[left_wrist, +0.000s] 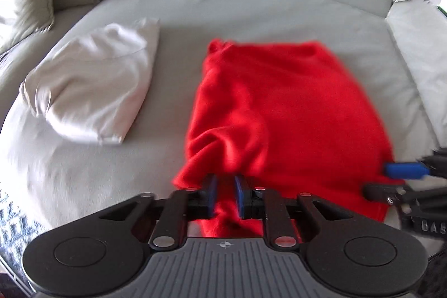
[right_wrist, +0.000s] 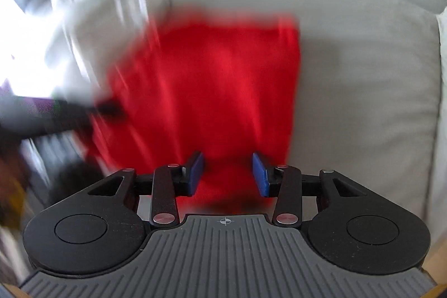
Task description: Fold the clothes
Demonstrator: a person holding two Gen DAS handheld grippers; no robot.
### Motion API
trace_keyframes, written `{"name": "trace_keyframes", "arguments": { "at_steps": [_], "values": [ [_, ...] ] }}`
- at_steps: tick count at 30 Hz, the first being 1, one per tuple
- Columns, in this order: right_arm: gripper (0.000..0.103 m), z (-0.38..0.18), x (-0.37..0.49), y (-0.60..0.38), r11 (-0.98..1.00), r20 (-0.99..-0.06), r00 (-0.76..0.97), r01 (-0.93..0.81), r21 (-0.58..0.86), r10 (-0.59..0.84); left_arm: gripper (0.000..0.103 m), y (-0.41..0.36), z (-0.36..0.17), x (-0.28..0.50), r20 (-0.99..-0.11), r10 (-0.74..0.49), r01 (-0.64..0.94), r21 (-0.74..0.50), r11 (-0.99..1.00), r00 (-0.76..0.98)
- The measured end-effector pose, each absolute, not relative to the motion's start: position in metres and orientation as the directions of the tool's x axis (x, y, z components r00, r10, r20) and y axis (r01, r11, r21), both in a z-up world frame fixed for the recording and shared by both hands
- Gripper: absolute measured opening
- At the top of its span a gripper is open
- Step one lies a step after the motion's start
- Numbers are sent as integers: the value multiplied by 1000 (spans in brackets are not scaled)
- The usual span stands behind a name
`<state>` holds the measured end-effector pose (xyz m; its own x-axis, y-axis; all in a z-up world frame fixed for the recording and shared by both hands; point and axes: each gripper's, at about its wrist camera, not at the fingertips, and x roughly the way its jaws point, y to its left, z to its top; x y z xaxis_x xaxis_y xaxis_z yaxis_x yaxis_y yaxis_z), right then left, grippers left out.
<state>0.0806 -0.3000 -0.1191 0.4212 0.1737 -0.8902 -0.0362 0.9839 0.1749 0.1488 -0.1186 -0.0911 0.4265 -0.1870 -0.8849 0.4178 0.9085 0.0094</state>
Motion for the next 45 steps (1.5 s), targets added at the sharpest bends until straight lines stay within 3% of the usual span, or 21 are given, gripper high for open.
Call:
{"name": "trace_keyframes", "arguments": {
  "at_steps": [3,6,8,10,16,17,19,20,21,23,27,32,41,44,45],
  "values": [
    [44,-105,68,-307,987,-894,426,11,160,141,17,-111,-79,139,-883,-161,396,31,918,442],
    [44,-81,53,-308,988,-859,494,0,153,133,16,-106,-68,127,-858,-230,402,-30,915,460],
    [35,-78,53,-301,985,-828,541,-6,173,149,17,-110,-66,124,-844,-274,415,-69,907,460],
    [15,-85,62,-291,984,-826,542,-17,175,157,17,-123,-72,122,-843,-272,439,-48,897,465],
    [16,-101,65,-284,987,-897,414,-12,163,153,17,-131,-89,118,-889,-174,443,35,896,423],
    [17,-104,64,-285,987,-910,387,-9,160,151,17,-127,-84,115,-890,-171,435,34,900,423],
    [35,-94,57,-292,979,-911,372,21,202,180,21,-117,-69,106,-880,-184,411,14,911,437],
    [40,-87,52,-297,970,-897,391,37,240,207,28,-114,-61,99,-867,-189,405,16,914,461],
    [49,-79,45,-303,958,-879,414,53,283,237,42,-111,-52,93,-854,-194,400,18,916,483],
    [57,-65,35,-316,925,-842,455,92,368,289,48,-110,-37,81,-825,-197,401,38,915,529],
    [58,-53,28,-321,887,-811,480,132,443,334,62,-112,-18,67,-788,-210,396,47,917,579],
    [61,-46,23,-319,891,-811,482,124,437,331,64,-118,-15,59,-778,-208,403,63,913,593],
    [61,-28,21,-316,909,-823,479,109,402,307,79,-125,-11,65,-778,-164,372,95,923,607],
    [72,-15,17,-317,925,-819,513,115,363,258,85,-127,-6,65,-787,-151,353,90,931,599],
    [77,-11,15,-318,928,-817,522,116,354,246,93,-127,-4,64,-786,-145,342,90,935,601]
  ]
}}
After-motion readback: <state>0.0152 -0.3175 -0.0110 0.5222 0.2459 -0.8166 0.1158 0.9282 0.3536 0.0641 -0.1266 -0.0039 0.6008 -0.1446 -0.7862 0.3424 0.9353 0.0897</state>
